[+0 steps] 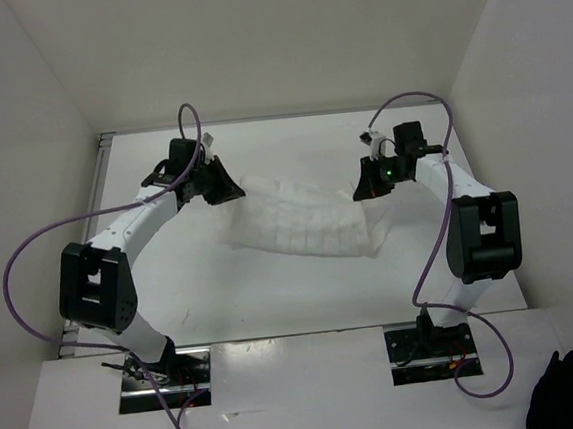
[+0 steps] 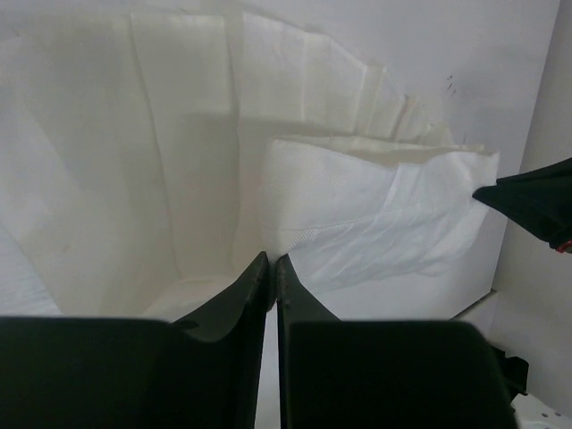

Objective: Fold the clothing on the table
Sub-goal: Fold the skirt

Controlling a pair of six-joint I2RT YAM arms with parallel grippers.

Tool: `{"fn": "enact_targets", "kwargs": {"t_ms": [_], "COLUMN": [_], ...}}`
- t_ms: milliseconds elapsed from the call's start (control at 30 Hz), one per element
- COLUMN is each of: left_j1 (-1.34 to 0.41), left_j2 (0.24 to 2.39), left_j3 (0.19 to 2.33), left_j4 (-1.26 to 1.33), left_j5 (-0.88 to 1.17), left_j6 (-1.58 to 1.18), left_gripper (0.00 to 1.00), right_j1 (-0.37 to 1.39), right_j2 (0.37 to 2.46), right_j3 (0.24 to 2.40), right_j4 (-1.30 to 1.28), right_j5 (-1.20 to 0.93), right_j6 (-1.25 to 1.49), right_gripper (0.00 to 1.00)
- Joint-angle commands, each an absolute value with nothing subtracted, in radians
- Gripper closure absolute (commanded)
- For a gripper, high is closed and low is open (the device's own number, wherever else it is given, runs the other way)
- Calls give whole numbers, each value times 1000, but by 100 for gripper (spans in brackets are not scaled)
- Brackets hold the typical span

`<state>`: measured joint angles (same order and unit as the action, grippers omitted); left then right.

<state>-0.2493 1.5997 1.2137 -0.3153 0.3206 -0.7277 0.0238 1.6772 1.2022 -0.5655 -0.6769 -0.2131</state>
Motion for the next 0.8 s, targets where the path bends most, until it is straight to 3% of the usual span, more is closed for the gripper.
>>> {"fn": "enact_targets", "kwargs": {"t_ms": [0, 167, 300, 633, 700, 767], "left_j1": [-247, -247, -247, -247, -247, -247], "left_j2": [1650, 1739, 1785, 2034, 2046, 2031], "left_j3": [1320, 1400, 1466, 1632, 1620, 1606], "left_j4": [-319, -342, -353, -420, -410, -399], "left_j5": [328, 328, 319, 307, 281, 281], "left_j6": [-690, -678, -654, -626, -635, -644], "left_gripper": [87, 86, 80, 77, 76, 75], "right_j1": [23, 23, 23, 41, 41, 41], "right_j2": [1652, 1631, 1620, 1756, 1830, 1847], "right_j3": [1190, 1190, 1190, 1163, 1211, 1233], "right_j4": [-416, -327, -278, -245, -293, -317], "right_j5": [-600, -552, -508, -350, -243, -157], "right_j6": [-141, -100, -61, -15, 15, 43], "right_gripper": [100, 100, 100, 100, 87, 67]}}
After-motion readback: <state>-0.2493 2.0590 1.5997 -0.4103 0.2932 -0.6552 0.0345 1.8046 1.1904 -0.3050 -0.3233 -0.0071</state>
